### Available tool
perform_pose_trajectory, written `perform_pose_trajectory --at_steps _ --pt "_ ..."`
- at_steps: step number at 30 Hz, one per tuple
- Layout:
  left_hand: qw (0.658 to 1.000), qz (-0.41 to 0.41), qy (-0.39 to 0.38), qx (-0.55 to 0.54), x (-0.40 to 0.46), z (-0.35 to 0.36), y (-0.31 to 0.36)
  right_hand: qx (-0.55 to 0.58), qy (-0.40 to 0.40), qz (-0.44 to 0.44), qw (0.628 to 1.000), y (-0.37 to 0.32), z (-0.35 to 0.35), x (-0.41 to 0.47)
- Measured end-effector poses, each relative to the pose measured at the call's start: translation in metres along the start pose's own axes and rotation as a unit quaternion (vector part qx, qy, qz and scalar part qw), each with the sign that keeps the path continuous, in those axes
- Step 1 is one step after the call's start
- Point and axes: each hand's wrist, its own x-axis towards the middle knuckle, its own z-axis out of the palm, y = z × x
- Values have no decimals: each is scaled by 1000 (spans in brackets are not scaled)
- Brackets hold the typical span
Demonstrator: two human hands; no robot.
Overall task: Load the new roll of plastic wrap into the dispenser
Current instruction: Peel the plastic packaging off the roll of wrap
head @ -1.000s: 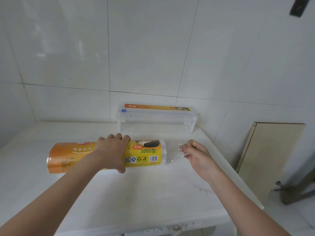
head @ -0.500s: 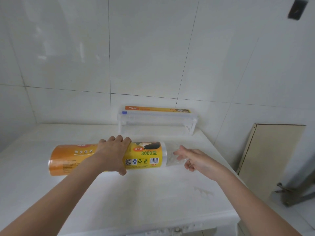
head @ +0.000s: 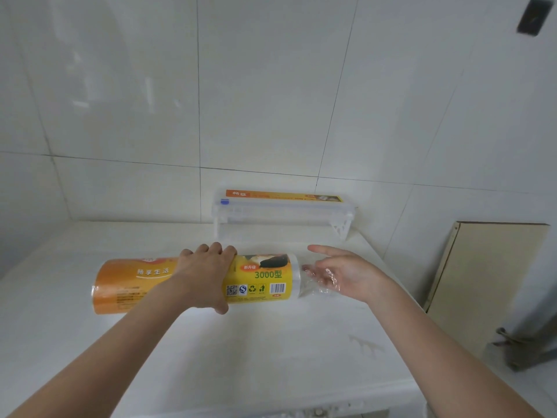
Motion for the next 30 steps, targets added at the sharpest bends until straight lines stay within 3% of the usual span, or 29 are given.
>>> perform_pose_trajectory --at_steps 6,9,16,21,23,26,30 --pt "1000 -1 -3 5 0 0 0 144 39 -62 987 1 -8 5" --pt "1000 1 -7 2 0 0 0 138 35 -110 984 4 -11 2" --pt "1000 1 -6 0 1 1 -1 -69 103 -205 971 -2 -2 -4" --pt "1000 5 -6 2 1 1 -1 -289 223 -290 885 -14 24 -5" --pt "1000 8 -4 3 1 2 -2 -329 193 -290 878 -22 35 -9" --pt "1000 9 -1 -6 1 4 -3 -436 76 -258 859 -28 57 -18" --pt "999 14 7 -35 -3 1 -7 -608 -42 -191 769 -27 92 -22"
